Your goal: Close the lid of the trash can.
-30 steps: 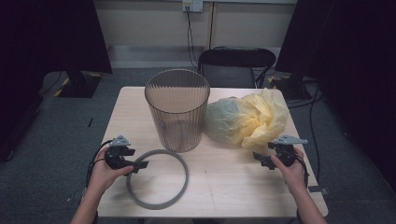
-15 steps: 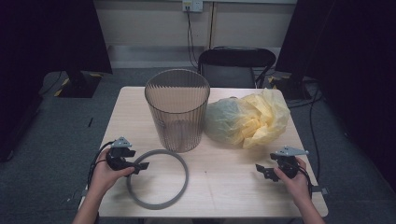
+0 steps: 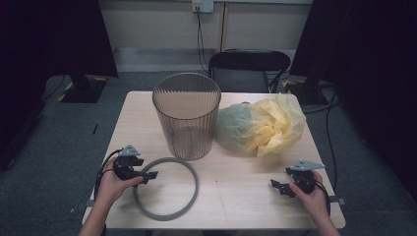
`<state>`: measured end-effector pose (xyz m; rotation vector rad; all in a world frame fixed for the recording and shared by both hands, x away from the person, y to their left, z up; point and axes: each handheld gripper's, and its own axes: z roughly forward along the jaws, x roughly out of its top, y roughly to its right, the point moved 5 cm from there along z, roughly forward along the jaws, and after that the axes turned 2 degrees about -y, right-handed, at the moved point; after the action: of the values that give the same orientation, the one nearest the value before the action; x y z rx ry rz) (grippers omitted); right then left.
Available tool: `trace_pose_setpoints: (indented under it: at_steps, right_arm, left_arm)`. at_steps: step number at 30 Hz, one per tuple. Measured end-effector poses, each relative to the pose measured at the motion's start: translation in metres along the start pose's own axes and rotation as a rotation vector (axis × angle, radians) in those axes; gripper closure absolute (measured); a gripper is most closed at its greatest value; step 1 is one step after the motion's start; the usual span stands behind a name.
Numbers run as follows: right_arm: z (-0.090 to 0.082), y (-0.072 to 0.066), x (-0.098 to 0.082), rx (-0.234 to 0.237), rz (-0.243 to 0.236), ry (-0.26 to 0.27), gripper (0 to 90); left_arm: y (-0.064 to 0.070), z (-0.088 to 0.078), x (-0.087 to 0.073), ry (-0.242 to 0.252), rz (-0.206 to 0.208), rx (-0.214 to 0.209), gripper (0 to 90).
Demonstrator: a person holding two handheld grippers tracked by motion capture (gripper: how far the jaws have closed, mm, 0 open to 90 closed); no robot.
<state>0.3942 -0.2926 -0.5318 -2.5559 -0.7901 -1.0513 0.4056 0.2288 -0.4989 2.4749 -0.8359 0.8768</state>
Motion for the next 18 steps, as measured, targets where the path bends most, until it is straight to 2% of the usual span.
trace_pose_setpoints:
  at_steps: [4, 15, 18]
  right_arm:
    - [0.0006, -0.0013, -0.0014, -0.014, -0.029, -0.004, 14.8]
    - [0.0006, -0.0016, -0.0017, -0.013, -0.030, -0.005, 14.5]
    - [0.0007, -0.0014, -0.0016, -0.013, -0.032, -0.003, 14.5]
  left_arm:
    - [-0.0018, 0.0021, -0.0013, 0.001, 0.000, 0.011, 16.5]
    - [-0.0073, 0.0052, -0.0016, -0.012, -0.005, 0.038, 16.4]
    - [-0.0096, 0.0059, -0.0019, -0.007, -0.018, 0.050, 16.3]
